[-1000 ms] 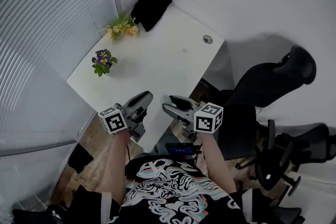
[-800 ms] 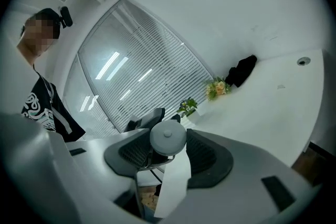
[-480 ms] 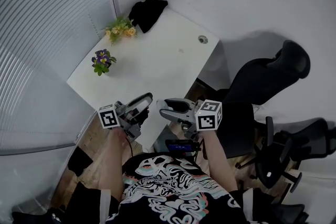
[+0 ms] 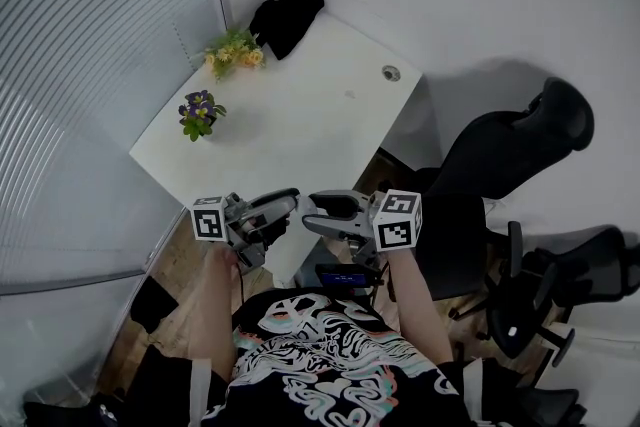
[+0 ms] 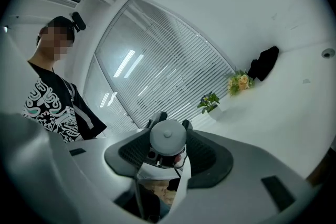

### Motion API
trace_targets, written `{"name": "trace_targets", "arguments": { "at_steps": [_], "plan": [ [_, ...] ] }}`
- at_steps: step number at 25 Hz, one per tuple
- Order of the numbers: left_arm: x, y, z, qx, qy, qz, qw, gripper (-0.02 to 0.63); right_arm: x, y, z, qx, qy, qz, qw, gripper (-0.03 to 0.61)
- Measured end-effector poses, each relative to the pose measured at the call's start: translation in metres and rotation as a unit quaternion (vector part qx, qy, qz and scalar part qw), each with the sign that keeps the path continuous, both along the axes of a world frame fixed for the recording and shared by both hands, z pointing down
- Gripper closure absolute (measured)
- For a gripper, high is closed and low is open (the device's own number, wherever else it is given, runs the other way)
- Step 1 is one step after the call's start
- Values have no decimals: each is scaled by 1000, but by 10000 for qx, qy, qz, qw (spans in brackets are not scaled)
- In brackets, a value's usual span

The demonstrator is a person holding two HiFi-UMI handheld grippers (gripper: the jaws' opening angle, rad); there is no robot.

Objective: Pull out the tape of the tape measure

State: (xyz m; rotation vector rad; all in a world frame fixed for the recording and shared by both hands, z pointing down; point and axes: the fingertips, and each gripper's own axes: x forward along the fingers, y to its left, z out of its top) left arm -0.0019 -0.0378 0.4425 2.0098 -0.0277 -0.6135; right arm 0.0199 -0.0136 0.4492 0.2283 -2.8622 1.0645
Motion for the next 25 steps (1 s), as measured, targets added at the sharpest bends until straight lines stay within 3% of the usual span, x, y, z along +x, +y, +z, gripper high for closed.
{"name": "trace_targets", "arguments": {
  "at_steps": [10,15,25],
  "plan": [
    [-3,-7,6,-43,21,107,9999,513,-2,-8,9,-148,97,-76,9998,360],
    [-8,-7,5,66,-35,-36,10000,584,-1,-6,9,-282,46,-98,9995,360],
    [-3,-4,4,60,49,111,9999,569,1,-4,17,-364,197,-208,9989,360]
  ]
}}
